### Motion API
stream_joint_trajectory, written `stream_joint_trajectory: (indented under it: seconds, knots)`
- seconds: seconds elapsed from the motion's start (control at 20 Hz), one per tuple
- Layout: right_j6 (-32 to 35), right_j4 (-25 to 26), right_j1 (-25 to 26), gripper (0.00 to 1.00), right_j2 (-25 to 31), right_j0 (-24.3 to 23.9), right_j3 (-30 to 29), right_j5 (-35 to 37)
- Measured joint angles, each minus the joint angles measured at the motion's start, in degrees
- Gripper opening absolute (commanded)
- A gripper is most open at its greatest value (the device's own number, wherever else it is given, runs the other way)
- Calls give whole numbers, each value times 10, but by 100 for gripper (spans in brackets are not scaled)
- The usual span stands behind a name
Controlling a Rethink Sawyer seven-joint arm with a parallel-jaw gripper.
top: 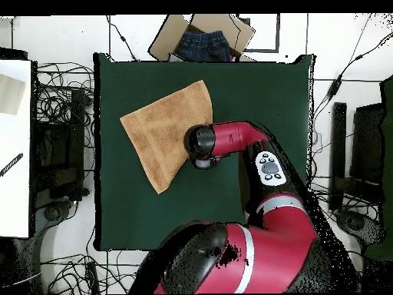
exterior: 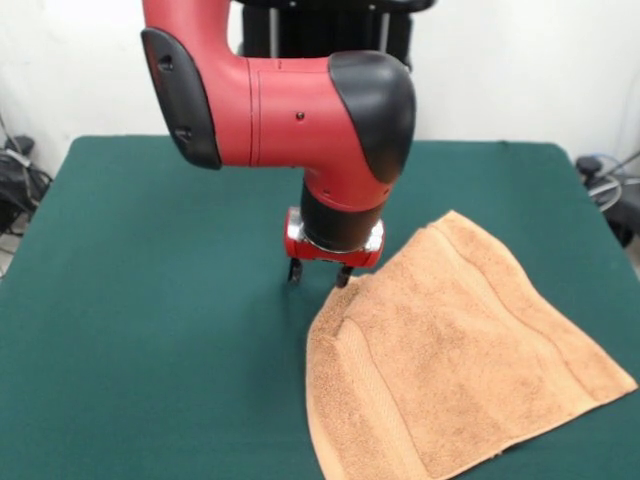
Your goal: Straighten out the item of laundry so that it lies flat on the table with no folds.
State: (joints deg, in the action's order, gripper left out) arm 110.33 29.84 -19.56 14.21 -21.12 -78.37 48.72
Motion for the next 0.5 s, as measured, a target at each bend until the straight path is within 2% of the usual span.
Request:
stream_joint_trajectory:
  seconds: [0.5]
  knots:
    - [0,-1,1,100,-7,7,4,1]
